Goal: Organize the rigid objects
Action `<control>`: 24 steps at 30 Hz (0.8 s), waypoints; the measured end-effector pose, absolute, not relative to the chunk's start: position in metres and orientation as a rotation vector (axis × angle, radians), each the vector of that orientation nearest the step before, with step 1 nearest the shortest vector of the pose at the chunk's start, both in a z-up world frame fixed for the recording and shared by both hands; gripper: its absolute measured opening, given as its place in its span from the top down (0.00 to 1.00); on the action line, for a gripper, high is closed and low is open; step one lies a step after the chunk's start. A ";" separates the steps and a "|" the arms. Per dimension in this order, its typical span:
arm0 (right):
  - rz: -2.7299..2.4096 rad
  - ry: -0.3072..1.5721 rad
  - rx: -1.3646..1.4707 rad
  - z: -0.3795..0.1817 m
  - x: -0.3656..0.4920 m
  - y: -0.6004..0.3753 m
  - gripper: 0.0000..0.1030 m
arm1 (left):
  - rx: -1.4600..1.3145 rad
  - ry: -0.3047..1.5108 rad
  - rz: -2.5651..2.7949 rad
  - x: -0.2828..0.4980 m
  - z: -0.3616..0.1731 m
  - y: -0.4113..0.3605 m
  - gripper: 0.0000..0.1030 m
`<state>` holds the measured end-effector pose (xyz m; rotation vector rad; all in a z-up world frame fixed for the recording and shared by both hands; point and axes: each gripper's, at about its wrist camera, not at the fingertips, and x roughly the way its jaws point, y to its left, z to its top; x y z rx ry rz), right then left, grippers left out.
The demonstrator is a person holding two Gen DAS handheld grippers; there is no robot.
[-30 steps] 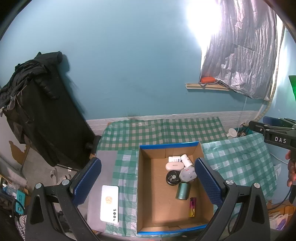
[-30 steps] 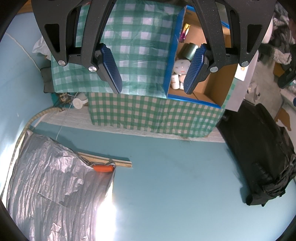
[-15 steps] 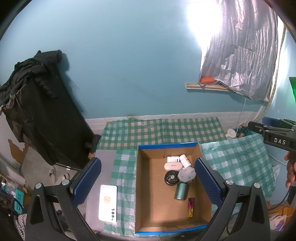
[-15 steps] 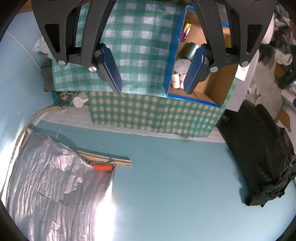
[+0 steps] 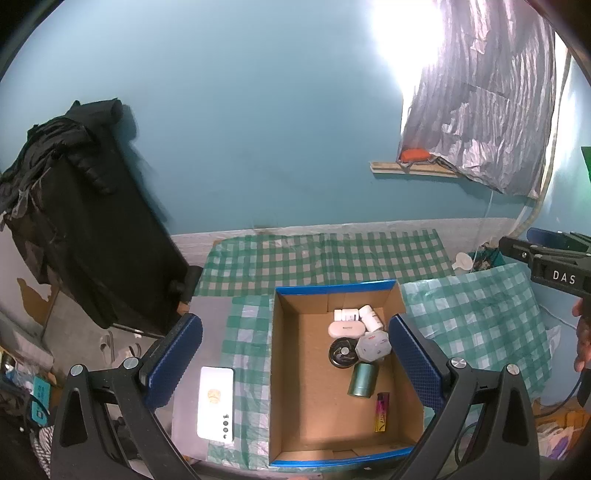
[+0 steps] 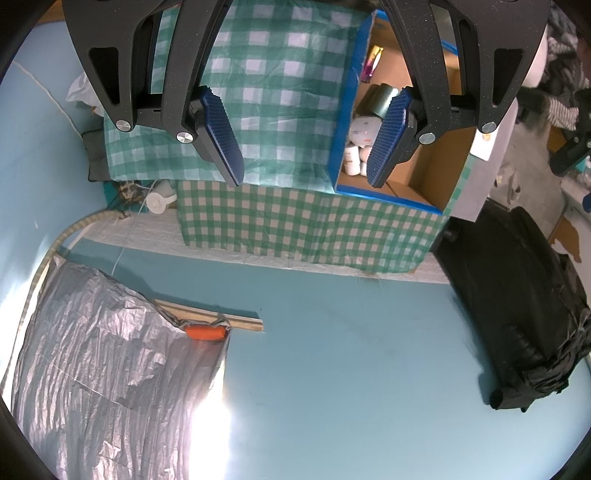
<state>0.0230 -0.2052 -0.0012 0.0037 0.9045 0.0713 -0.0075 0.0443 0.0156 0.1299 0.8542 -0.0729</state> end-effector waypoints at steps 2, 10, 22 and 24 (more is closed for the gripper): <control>0.071 0.904 0.002 0.000 0.025 -0.207 0.34 | 0.135 0.852 -0.077 -0.007 0.016 0.042 0.01; 0.073 0.905 0.002 0.002 0.028 -0.213 0.34 | 0.133 0.857 -0.083 -0.004 0.017 0.037 0.01; 0.074 0.908 0.002 0.001 0.028 -0.213 0.34 | 0.135 0.857 -0.083 -0.003 0.017 0.037 0.01; 0.074 0.908 0.002 0.001 0.028 -0.213 0.34 | 0.137 0.855 -0.083 -0.003 0.018 0.037 0.01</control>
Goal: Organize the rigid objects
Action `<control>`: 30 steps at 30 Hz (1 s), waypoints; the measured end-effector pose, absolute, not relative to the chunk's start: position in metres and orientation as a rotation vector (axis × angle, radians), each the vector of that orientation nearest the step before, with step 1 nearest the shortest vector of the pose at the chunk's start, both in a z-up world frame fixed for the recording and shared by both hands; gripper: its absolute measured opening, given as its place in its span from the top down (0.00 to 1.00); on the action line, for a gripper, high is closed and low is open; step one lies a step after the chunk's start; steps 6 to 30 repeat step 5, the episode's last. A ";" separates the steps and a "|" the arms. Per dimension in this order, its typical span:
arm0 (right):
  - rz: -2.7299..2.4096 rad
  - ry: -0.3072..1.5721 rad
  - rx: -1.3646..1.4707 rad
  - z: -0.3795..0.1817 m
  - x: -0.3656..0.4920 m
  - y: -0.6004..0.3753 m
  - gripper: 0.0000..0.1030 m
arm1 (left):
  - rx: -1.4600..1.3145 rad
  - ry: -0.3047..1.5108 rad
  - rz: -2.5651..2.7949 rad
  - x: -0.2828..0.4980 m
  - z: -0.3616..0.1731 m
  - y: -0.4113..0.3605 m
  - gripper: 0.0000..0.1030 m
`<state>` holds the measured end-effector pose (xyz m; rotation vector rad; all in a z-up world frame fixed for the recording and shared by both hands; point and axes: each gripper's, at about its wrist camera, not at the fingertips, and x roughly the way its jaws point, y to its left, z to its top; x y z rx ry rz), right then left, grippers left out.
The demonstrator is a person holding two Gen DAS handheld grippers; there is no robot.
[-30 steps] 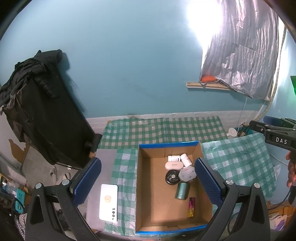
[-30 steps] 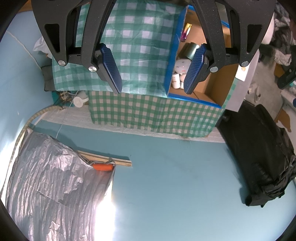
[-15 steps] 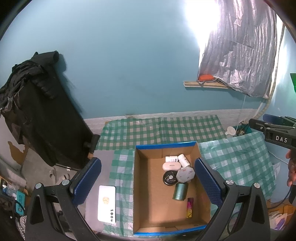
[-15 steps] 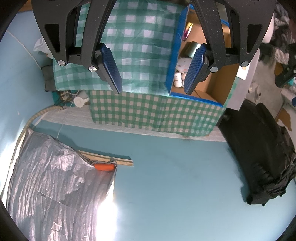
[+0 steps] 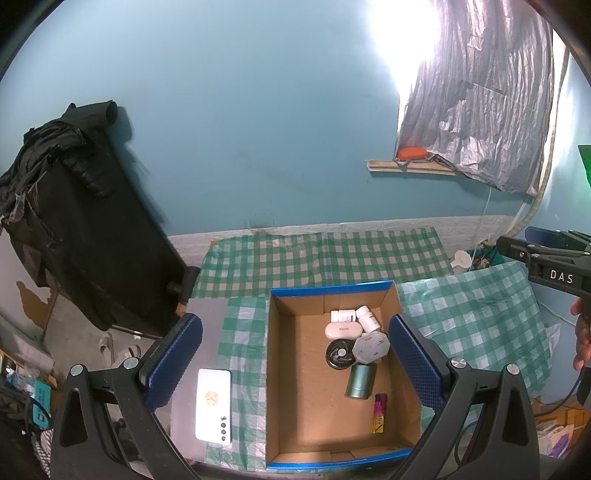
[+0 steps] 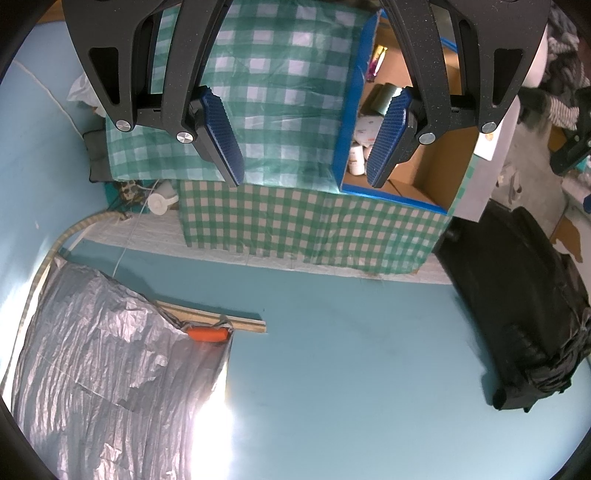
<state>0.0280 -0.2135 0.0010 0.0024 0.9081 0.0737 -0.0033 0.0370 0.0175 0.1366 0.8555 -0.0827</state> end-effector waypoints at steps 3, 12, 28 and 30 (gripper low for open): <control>0.074 0.910 0.001 0.000 0.028 -0.214 0.34 | 0.137 0.856 -0.080 -0.003 0.018 0.037 0.01; 0.073 0.911 0.001 -0.001 0.028 -0.217 0.34 | 0.136 0.863 -0.075 -0.002 0.016 0.038 0.01; 0.073 0.911 0.001 -0.001 0.028 -0.217 0.34 | 0.136 0.863 -0.075 -0.002 0.016 0.038 0.01; 0.073 0.911 0.001 -0.001 0.028 -0.217 0.34 | 0.136 0.863 -0.075 -0.002 0.016 0.038 0.01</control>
